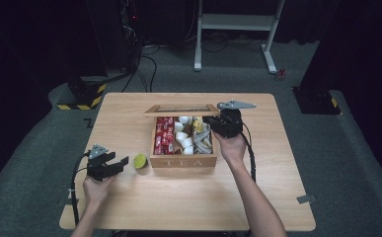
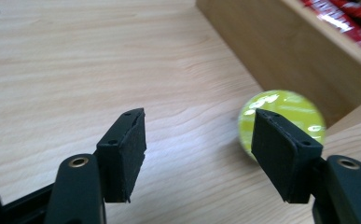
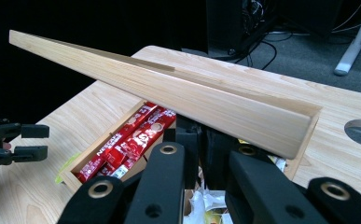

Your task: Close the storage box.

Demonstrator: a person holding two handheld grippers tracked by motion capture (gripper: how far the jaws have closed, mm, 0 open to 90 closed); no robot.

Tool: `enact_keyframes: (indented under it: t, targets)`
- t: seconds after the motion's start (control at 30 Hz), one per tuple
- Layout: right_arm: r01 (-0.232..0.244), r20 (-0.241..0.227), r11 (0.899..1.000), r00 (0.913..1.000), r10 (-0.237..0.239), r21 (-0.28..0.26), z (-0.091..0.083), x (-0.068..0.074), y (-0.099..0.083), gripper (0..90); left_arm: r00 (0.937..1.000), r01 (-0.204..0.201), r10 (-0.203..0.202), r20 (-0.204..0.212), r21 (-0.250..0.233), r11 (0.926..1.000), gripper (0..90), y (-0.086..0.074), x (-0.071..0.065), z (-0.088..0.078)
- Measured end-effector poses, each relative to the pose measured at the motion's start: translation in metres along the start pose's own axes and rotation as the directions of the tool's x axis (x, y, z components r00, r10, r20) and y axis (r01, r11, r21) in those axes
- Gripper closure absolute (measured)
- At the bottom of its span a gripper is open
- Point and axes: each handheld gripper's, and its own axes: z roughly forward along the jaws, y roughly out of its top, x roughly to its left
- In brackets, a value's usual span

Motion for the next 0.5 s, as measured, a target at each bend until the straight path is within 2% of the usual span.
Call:
enact_keyframes:
  t: [0.1,0.33,0.37,0.5]
  targets:
    - [-0.002,0.001,1.0,1.0,0.002,0.003,0.0,0.001,-0.001,86.9,0.9997,0.012,-0.012,-0.02,0.007,0.9999,35.7,-0.005,0.003,0.0]
    - [-0.003,-0.004,1.0,1.0,0.003,0.003,0.0,0.001,-0.003,86.9,0.9977,0.006,-0.002,-0.067,0.059,0.9983,34.1,-0.016,0.006,0.005]
    - [-0.003,-0.004,1.0,1.0,0.003,0.004,0.0,0.001,-0.004,86.9,0.9969,-0.006,0.011,-0.078,0.067,0.9977,34.0,-0.017,0.007,0.006]
    - [-0.004,-0.007,1.0,1.0,0.004,0.008,0.001,0.001,-0.007,86.9,0.9961,-0.001,0.008,-0.088,0.082,0.9966,33.7,-0.02,0.008,0.009]
